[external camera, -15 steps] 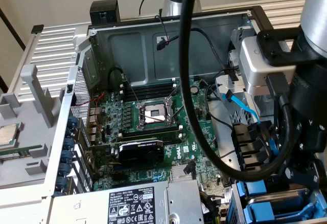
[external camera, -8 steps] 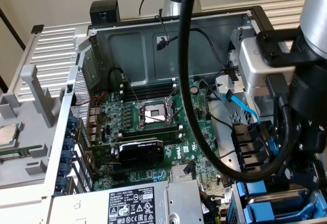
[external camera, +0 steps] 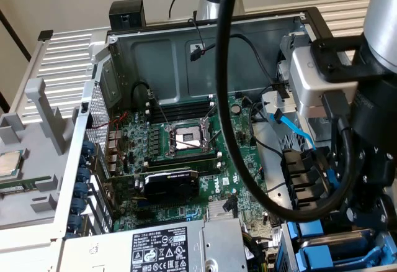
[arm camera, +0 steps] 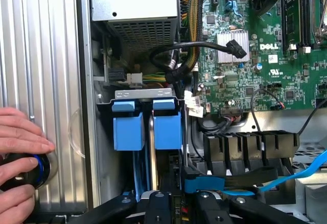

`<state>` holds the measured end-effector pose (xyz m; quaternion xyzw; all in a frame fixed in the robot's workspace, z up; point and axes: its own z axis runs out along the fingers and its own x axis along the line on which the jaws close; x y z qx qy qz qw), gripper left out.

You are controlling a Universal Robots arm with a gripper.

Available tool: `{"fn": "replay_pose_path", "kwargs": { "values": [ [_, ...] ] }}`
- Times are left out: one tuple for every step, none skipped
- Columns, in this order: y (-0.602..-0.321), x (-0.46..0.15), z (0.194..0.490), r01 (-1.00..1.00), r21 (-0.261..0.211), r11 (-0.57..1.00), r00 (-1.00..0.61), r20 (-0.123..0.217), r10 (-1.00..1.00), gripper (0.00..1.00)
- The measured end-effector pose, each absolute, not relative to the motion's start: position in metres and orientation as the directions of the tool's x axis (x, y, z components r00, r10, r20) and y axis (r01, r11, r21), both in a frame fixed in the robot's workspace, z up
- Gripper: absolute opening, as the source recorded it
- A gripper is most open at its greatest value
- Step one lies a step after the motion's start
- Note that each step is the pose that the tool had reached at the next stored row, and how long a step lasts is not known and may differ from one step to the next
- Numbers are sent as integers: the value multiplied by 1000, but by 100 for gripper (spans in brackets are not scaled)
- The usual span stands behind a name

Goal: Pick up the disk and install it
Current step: 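Insert the first disk wire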

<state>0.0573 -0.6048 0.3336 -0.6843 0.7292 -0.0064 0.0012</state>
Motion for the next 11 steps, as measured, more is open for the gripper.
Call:
{"fn": "replay_pose_path", "kwargs": {
  "values": [
    [-605,57,334,-998,-11,64,-64,7,-998,25],
    [-605,57,335,-998,-11,63,-64,7,-998,25],
    [-605,57,336,-998,-11,63,-64,7,-998,25],
    [-605,57,337,-998,-11,64,-64,7,-998,25],
    [-605,57,339,-998,-12,64,-64,7,-998,25],
    [-605,57,341,-998,-12,64,-64,7,-998,25],
    [-605,57,345,-998,-12,63,-64,7,-998,25],
    [-604,57,349,-998,-12,64,-64,7,-998,25],
    [-604,57,354,-998,-12,64,-64,7,-998,25],
    [-604,57,358,-998,-12,64,-64,8,-998,25],
    [-604,57,363,-998,-12,64,-64,8,-998,25]
  ]
}}
